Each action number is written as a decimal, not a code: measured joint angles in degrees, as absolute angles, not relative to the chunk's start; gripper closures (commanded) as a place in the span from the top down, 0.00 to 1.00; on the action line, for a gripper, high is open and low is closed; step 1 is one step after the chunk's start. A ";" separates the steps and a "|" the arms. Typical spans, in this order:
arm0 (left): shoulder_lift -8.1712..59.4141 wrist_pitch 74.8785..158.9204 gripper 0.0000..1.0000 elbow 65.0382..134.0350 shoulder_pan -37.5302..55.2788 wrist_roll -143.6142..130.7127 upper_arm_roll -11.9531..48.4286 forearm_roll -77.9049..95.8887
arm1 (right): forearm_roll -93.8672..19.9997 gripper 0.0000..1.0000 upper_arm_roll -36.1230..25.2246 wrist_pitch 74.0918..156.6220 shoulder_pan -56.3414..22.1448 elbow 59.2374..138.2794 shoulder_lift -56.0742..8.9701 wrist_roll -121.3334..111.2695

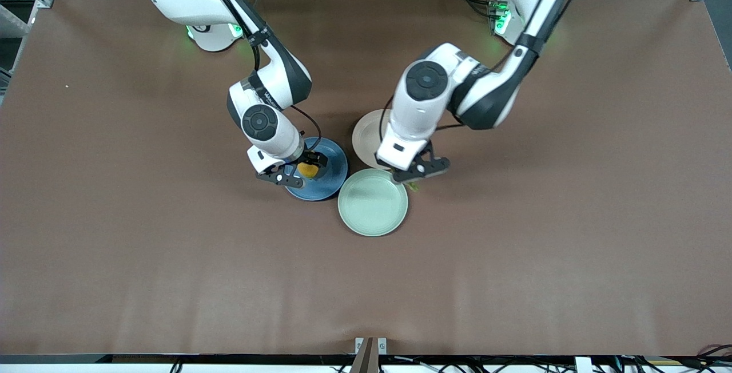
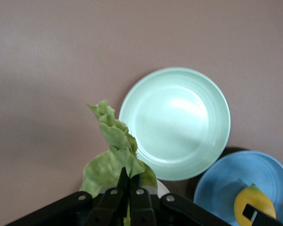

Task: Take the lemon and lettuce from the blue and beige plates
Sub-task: 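Lift the lettuce with the left gripper while the right gripper grasps the lemon, then carry the lettuce away and release it while the right gripper lifts the lemon, then carry the lemon away with the right gripper while the left gripper withdraws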

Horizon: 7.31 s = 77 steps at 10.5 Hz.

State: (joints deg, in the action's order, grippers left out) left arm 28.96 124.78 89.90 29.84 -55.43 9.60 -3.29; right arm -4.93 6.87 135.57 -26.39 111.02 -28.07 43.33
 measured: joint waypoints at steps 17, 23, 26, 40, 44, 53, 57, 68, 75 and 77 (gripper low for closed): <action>33.17 120.33 0.00 90.58 10.91 -16.71 9.01 -8.22 | -3.31 0.71 6.28 146.92 -28.29 116.49 -30.74 44.34; 37.19 120.51 0.00 90.57 9.73 -13.19 8.35 -12.04 | -3.31 0.47 6.13 146.48 -28.28 115.86 -30.73 44.60; 38.19 121.59 1.00 90.55 9.75 -13.10 8.36 -13.06 | -3.30 0.47 5.65 135.32 -28.15 109.14 -30.42 44.84; 12.74 120.02 1.00 113.44 4.25 -13.25 9.09 -5.46 | 0.96 0.47 4.61 105.07 -7.73 96.13 -20.57 15.14; 1.91 120.02 1.00 123.16 3.97 -12.34 8.89 -3.47 | 2.76 0.48 4.59 100.50 -2.34 95.91 -17.28 4.40; -2.23 113.86 1.00 111.43 3.87 -4.68 8.72 -2.43 | 4.88 0.47 4.58 105.68 1.82 102.45 -14.10 -1.11; -2.21 103.73 1.00 103.80 3.95 -4.61 8.71 -2.36 | 4.95 0.47 4.60 116.24 2.06 110.65 -13.19 -1.52; -1.21 87.47 1.00 90.56 3.79 -4.56 8.51 -2.36 | 6.03 0.49 4.60 143.38 4.67 129.38 -13.68 -1.80; -0.50 87.00 1.00 89.08 3.15 -4.56 8.50 -0.18 | 6.04 0.50 4.60 150.91 5.37 129.64 -20.01 -1.85; -0.47 87.14 1.00 88.82 3.03 -4.56 8.50 -0.18 | 6.04 0.50 4.57 153.59 5.63 129.63 -22.49 -1.87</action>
